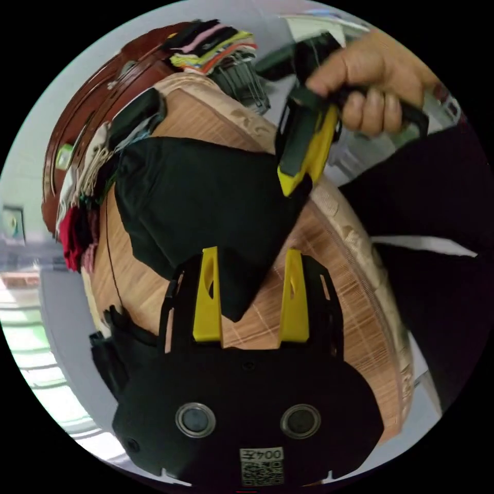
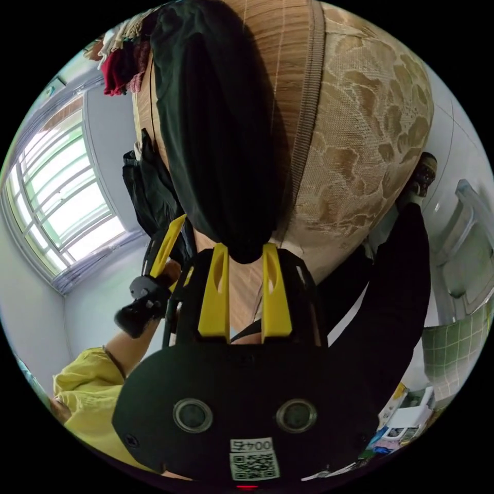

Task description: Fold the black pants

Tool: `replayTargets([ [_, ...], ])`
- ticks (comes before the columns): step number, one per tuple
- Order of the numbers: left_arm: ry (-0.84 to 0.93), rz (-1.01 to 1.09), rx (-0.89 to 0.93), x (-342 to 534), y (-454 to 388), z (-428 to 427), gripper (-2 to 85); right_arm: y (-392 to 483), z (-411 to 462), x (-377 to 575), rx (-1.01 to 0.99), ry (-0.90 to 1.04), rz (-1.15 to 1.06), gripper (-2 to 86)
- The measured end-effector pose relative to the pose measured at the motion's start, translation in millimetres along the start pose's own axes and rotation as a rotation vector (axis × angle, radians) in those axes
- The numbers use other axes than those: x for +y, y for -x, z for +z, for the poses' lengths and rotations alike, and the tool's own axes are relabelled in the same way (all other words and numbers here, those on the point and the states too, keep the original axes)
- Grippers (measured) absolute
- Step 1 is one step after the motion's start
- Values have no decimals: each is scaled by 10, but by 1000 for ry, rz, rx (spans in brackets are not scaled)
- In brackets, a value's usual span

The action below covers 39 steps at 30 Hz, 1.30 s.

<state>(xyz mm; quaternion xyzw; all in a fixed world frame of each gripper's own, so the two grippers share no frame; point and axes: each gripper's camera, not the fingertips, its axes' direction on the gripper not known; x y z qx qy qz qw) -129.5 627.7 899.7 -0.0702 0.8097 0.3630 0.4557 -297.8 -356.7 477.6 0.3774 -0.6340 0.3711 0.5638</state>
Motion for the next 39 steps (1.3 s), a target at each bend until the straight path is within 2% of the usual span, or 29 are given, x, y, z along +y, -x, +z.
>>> replayTargets([
  [5, 106, 217, -166, -174, -399, 243, 170, 155, 199, 192, -38, 38, -10, 79],
  [9, 145, 232, -318, -285, -507, 288, 133, 303, 372, 334, -40, 51, -47, 79],
  [12, 137, 146, -255, -375, -397, 153, 97, 480, 473, 569, 36, 21, -155, 89],
  [15, 106, 67, -135, -427, -189, -40, 76, 787, 496, 1033, 244, -133, -404, 97],
  [17, 86, 63, -78, -463, -95, -163, 69, 1105, 702, 1493, 547, -224, -685, 124],
  [18, 85, 69, -73, -475, -80, -191, 69, 1174, 786, 1598, 617, -231, -751, 132],
  [20, 88, 80, -45, -540, -15, -294, 67, 1400, 1191, 1934, 878, -220, -976, 157],
  [26, 85, 95, 6, -704, 125, -587, 67, 1769, 2145, 2295, 1347, -232, -1310, 184],
  [30, 72, 115, 36, -763, 176, -770, 67, 1830, 2611, 2277, 1531, -118, -1378, 182],
  [35, 91, 77, 101, -728, 305, -1047, 66, 2117, 2836, 2512, 1509, -39, -1451, 115],
  [39, 62, 44, 164, -669, 380, -1380, 66, 2375, 2825, 2755, 1478, -73, -1446, 95],
])
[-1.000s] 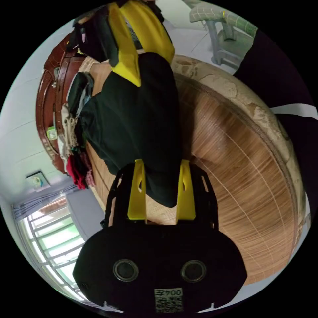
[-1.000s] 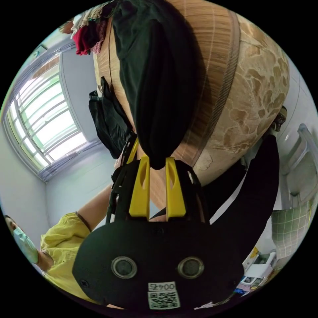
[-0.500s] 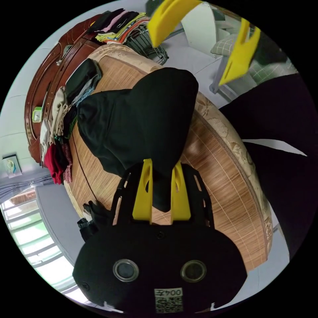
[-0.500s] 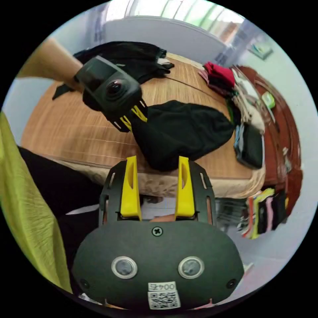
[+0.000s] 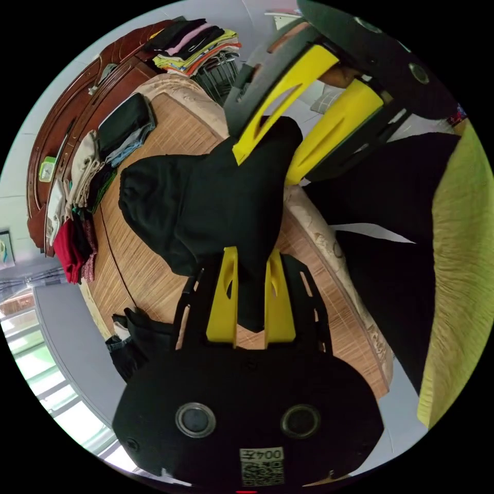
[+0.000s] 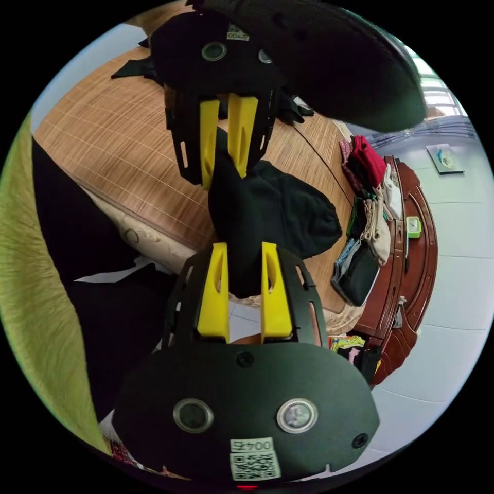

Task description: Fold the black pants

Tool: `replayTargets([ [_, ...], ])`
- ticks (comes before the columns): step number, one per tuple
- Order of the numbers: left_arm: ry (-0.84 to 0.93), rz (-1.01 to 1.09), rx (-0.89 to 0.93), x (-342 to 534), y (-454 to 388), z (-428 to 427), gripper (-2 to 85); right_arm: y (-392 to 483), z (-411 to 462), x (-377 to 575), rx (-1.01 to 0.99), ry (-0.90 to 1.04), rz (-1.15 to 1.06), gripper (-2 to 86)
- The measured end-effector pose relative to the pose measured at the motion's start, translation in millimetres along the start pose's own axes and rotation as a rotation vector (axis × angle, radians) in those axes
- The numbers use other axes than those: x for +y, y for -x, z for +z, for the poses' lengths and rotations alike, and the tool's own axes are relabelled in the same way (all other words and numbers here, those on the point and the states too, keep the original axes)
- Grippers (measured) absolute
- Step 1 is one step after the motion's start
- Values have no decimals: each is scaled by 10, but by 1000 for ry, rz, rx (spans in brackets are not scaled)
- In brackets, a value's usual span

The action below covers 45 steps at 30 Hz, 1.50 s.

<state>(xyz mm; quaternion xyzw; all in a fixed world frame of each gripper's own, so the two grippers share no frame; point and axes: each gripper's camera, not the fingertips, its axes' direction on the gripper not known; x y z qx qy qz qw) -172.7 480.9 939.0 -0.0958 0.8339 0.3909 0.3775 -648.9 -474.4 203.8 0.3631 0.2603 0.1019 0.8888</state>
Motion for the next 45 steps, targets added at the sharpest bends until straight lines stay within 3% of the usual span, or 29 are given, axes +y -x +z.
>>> replayTargets([
  [9, 10, 11, 100, 104, 134, -619, 76, -325, -609, -345, -111, 8, 33, 84],
  [15, 52, -36, 68, 113, 690, -867, 106, -1146, -740, -652, -257, -1, 68, 75],
  [24, -13, -560, -54, 959, 1919, -1451, 114, -3008, -454, -1119, -569, 53, 84, 75],
  [35, -46, -1271, 347, 2070, 1850, -1276, 67, -4914, 561, -1745, -769, 210, 90, 77],
  [45, 107, -1427, 421, 2024, 1697, -1381, 29, -5838, 1205, -1914, -869, 290, 134, 75],
])
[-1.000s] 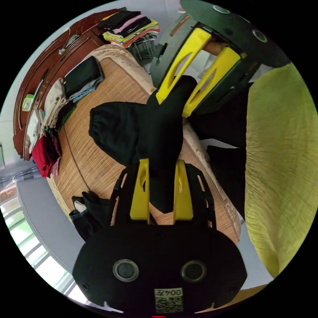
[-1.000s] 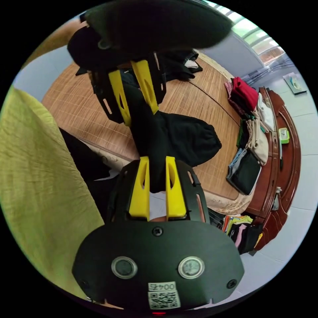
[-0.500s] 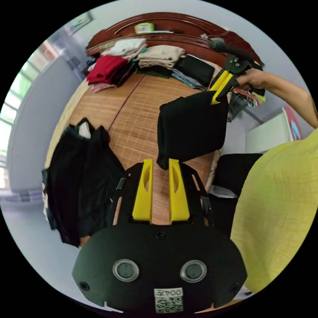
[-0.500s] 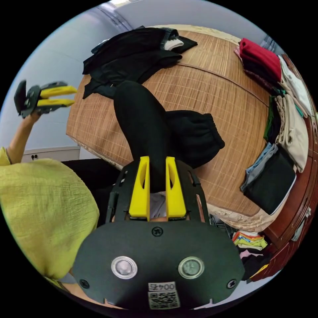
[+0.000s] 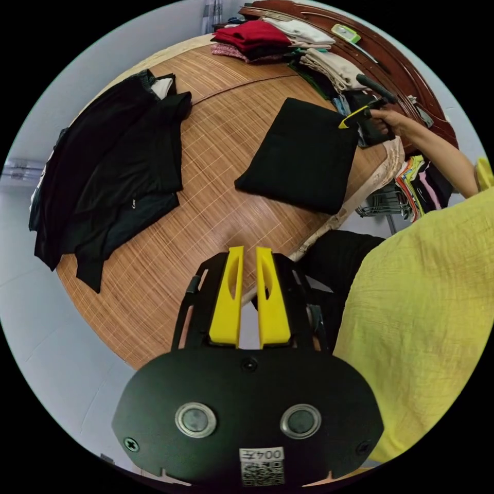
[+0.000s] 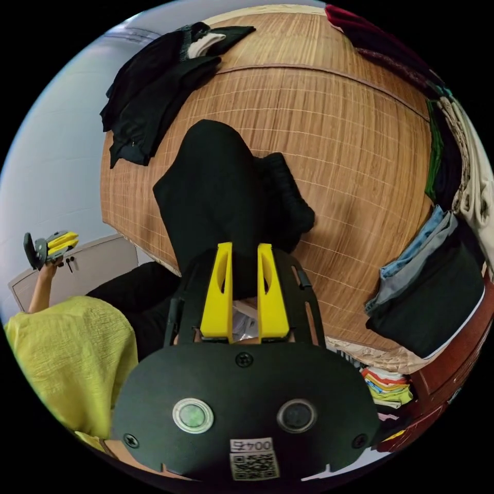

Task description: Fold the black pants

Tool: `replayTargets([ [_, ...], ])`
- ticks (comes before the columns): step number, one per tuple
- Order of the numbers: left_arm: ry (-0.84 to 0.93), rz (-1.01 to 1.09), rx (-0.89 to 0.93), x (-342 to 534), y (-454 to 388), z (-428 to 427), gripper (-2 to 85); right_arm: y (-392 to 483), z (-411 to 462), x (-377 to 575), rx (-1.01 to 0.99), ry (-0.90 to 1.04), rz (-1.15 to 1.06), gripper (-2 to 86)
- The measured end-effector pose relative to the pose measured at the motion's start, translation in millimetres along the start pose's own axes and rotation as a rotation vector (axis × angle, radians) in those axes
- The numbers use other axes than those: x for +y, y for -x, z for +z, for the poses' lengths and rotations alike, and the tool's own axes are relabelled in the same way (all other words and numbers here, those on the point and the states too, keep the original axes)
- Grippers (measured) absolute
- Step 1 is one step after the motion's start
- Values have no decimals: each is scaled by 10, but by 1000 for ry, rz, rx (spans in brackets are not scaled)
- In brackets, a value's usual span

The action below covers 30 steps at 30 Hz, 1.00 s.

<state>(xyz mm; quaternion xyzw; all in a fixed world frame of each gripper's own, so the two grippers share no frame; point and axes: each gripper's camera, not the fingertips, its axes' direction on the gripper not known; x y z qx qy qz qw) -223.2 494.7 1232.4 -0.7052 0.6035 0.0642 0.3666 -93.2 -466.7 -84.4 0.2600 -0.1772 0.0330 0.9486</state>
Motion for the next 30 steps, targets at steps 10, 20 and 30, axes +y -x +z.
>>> replayTargets([
  [10, 100, 34, -34, -303, -420, 46, 13, -908, -157, -94, -221, 22, 111, 105],
  [20, -12, 182, -9, -1033, -623, -55, 6, -714, -1126, 1169, -12, -606, 207, 106],
  [30, -72, 541, -8, -2431, -1185, 390, 2, 608, -401, 1650, 220, -713, 323, 3],
])
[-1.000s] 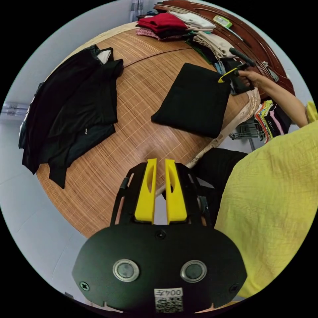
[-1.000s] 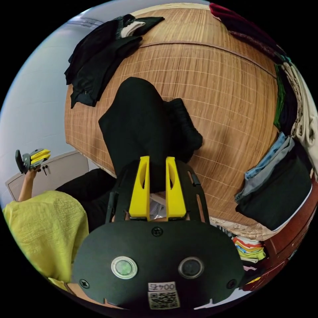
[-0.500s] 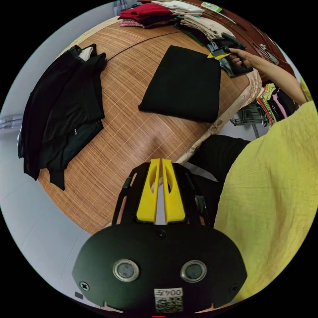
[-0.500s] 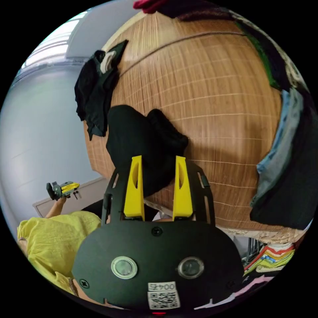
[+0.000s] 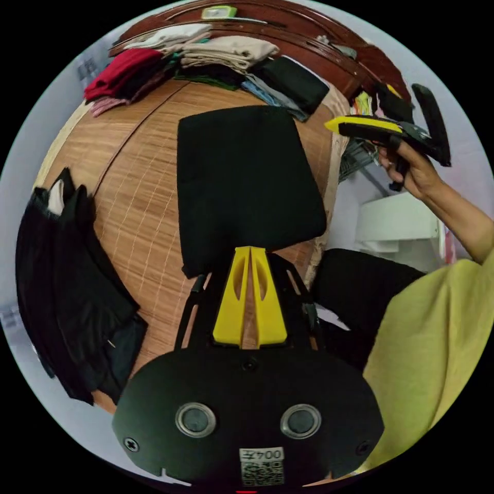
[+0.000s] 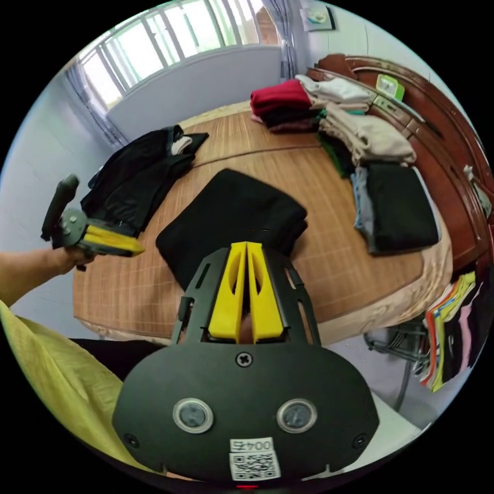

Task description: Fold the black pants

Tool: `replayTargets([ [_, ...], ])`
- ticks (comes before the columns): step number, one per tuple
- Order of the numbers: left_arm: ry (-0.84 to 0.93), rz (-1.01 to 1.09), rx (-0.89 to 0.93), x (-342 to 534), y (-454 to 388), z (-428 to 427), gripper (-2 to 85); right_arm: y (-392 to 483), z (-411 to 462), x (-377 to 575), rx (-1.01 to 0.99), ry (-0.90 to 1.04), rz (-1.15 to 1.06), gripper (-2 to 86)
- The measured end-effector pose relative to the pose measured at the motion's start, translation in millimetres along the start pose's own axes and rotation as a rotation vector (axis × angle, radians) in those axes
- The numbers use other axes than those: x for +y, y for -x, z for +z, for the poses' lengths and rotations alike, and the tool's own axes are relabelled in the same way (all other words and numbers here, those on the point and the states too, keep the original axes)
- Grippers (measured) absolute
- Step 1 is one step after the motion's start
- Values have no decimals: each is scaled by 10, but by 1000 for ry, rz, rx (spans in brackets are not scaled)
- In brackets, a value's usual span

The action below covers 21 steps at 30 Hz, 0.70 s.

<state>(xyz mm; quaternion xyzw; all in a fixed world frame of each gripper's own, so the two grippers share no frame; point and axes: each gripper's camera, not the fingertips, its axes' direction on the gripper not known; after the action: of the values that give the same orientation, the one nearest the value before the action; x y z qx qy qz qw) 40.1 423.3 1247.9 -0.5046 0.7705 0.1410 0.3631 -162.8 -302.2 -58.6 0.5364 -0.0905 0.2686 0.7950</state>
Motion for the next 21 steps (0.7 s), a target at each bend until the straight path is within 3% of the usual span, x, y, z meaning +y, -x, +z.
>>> replayTargets([
  [3, 25, 76, -115, -351, -38, 197, 2, 176, 289, 119, -41, 111, 42, -5],
  [7, 118, 71, -189, -675, 11, 594, 1, 234, 781, 207, 72, 336, 114, -7],
  [12, 222, 63, -233, -916, -9, 1020, 1, 208, 1021, 208, 115, 410, 50, -7],
  [21, 270, -9, -326, -1291, -98, 1191, 0, -159, 954, 263, -50, 414, 122, -7],
])
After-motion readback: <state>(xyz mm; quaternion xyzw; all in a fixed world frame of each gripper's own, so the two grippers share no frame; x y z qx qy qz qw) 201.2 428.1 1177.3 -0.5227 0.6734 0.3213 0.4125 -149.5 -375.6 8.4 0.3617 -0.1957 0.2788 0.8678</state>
